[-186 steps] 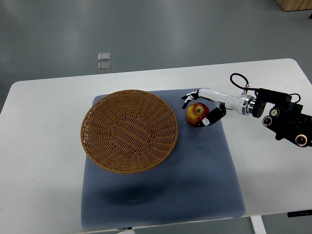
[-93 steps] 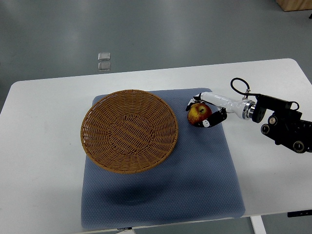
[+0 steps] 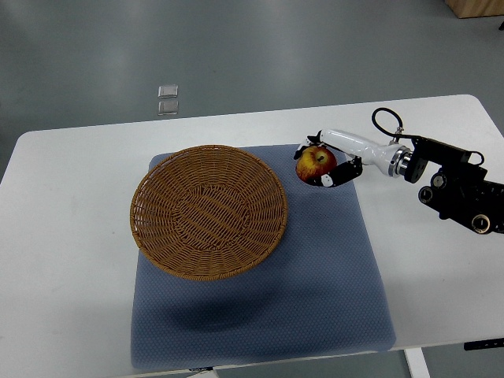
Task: Place red apple in basket with right hand
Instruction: 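Carry the apple with the right hand over the wicker basket and lower it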
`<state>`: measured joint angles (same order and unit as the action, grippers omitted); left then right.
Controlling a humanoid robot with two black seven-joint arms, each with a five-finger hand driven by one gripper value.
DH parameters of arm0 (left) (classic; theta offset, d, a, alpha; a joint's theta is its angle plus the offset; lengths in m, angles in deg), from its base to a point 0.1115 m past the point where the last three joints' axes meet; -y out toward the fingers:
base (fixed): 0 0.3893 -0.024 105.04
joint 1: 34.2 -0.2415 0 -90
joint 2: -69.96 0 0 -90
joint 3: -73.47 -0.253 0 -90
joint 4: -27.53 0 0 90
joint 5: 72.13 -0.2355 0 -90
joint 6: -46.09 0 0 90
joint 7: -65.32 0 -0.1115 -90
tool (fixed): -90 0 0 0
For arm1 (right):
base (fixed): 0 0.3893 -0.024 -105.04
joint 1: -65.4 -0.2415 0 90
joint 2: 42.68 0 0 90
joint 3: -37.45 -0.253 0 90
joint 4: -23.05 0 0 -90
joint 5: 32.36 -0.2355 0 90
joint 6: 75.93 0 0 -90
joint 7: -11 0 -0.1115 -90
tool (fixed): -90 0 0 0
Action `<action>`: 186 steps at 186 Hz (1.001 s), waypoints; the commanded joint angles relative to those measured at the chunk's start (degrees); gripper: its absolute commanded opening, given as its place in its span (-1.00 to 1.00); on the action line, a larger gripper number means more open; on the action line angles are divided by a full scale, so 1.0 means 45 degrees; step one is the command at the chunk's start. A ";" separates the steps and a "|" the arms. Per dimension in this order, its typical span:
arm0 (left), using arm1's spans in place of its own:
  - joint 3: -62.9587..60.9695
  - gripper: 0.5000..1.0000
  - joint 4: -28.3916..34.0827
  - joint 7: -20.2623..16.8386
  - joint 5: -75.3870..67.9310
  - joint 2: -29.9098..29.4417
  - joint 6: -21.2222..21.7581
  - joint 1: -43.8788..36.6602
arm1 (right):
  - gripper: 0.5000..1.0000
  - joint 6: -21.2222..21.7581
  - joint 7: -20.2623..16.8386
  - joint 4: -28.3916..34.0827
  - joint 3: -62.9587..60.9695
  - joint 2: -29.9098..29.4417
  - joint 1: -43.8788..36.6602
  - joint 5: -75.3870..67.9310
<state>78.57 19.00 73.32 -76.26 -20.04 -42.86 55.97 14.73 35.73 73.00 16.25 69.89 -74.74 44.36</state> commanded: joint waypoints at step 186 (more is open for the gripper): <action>0.0000 1.00 0.0000 0.0000 0.0000 0.0000 0.0000 0.0000 | 0.56 0.0107 -0.0280 -0.0359 0.1898 -0.4038 -0.1220 0.1428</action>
<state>78.57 19.00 73.32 -76.26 -20.04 -42.86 55.98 15.28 34.43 71.42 24.80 51.74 -80.71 50.92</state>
